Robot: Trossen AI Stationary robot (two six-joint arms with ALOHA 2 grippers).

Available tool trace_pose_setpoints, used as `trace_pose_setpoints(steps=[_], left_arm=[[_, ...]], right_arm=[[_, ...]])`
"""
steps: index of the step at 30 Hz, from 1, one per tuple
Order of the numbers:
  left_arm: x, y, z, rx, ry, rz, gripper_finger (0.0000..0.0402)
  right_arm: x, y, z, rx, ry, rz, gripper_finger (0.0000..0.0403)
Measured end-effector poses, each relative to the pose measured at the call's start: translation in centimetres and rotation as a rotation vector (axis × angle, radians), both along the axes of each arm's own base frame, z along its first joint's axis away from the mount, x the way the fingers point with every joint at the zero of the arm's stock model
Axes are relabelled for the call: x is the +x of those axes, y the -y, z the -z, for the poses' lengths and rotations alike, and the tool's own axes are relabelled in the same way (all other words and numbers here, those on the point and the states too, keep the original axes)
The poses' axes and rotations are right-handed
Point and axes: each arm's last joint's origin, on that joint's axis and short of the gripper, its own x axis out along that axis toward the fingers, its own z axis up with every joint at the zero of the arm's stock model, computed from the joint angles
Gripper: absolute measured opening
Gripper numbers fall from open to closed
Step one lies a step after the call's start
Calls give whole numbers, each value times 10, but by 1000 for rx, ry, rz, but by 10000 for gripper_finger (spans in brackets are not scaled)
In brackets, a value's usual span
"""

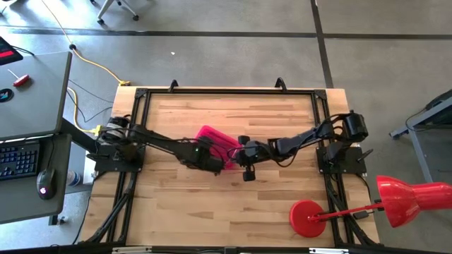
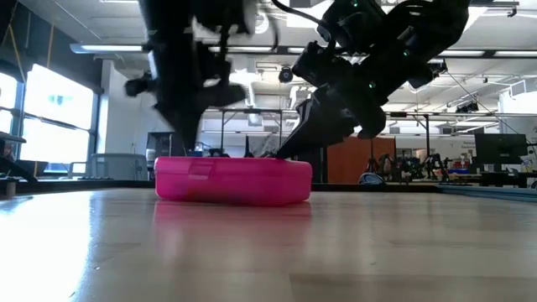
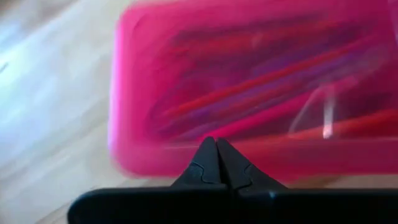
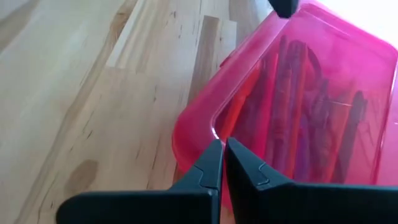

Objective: Pick & place school supplies into a supply box
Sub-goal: Close the pink supply box

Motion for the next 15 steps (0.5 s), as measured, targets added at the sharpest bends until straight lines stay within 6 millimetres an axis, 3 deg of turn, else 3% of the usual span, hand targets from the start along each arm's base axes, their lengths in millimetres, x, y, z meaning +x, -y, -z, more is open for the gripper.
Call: trace_pose_setpoints(steps=[7, 15], left_arm=[[-11, -17, 32, -67, -61, -52, 13], [-2, -6, 28, -99, 0, -5, 11]], right_arm=[[-2, -3, 2, -11, -32, 16, 0], [-7, -1, 4, -31, -79, 90, 0]])
